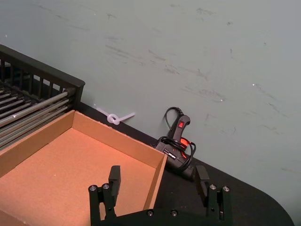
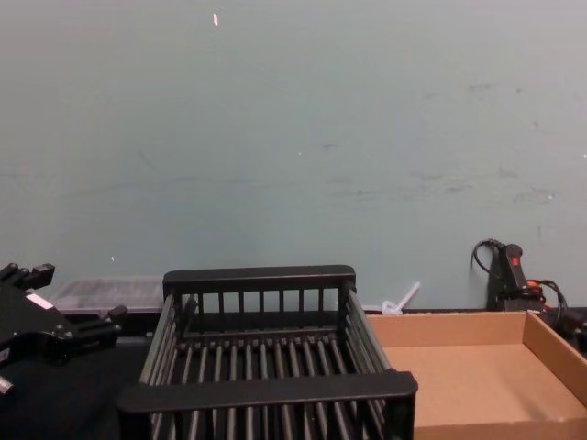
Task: Pick up the white tape and place it into the black box , Pick up the silver tape and place it into the brown box.
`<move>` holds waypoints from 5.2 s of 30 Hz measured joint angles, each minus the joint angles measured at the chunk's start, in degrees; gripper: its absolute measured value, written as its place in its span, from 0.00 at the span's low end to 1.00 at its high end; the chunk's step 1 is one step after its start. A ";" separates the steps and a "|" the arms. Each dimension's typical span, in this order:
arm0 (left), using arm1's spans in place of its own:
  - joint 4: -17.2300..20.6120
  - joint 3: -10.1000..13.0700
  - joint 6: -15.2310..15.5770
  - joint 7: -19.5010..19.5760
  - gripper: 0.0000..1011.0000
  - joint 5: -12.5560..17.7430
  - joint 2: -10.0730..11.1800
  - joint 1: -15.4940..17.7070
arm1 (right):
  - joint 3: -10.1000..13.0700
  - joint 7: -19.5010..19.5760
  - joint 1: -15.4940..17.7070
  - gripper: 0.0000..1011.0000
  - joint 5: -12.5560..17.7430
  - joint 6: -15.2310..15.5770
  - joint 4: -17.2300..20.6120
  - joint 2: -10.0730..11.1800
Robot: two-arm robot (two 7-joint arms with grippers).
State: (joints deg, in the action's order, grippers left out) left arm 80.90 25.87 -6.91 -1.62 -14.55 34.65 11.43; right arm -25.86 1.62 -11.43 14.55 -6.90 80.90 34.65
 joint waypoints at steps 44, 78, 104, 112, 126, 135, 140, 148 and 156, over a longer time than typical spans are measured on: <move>0.00 0.00 0.00 0.00 0.99 0.00 0.00 0.00 | 4.99 -4.35 7.18 0.99 3.45 2.14 8.50 0.10; 0.00 0.00 0.00 0.00 0.99 0.00 0.00 0.00 | 9.69 -12.43 19.37 0.99 9.94 20.43 23.74 3.57; 0.00 0.00 0.00 0.00 0.99 0.00 0.00 0.00 | 8.56 -14.74 17.32 0.99 7.03 31.84 22.32 1.27; 0.00 0.00 0.00 0.00 0.99 0.00 0.00 0.00 | 8.42 -15.65 16.72 0.99 5.79 32.76 21.60 0.31; 0.00 0.00 0.00 0.00 0.99 0.00 0.00 0.00 | 8.57 -16.91 16.82 0.99 3.87 33.76 21.28 -0.99; 0.00 0.00 0.00 0.00 0.99 0.00 0.00 0.00 | 8.63 -16.85 16.84 0.99 3.71 33.79 21.28 -1.04; 0.00 0.00 0.00 0.00 0.99 0.00 0.00 0.00 | 8.61 -16.83 16.83 0.93 3.77 33.77 21.29 -0.97; 0.00 0.00 0.00 0.00 0.99 0.00 0.00 0.00 | 8.58 -16.78 16.82 0.72 3.88 33.74 21.33 -0.93; 0.00 0.00 0.00 0.00 0.99 0.00 0.00 0.00 | 8.58 -16.77 16.82 0.48 3.94 33.72 21.33 -0.89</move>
State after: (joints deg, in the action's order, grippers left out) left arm 80.90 25.86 -6.91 -1.62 -14.55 34.65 11.43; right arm -17.28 -15.15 5.38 18.48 26.82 102.23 33.75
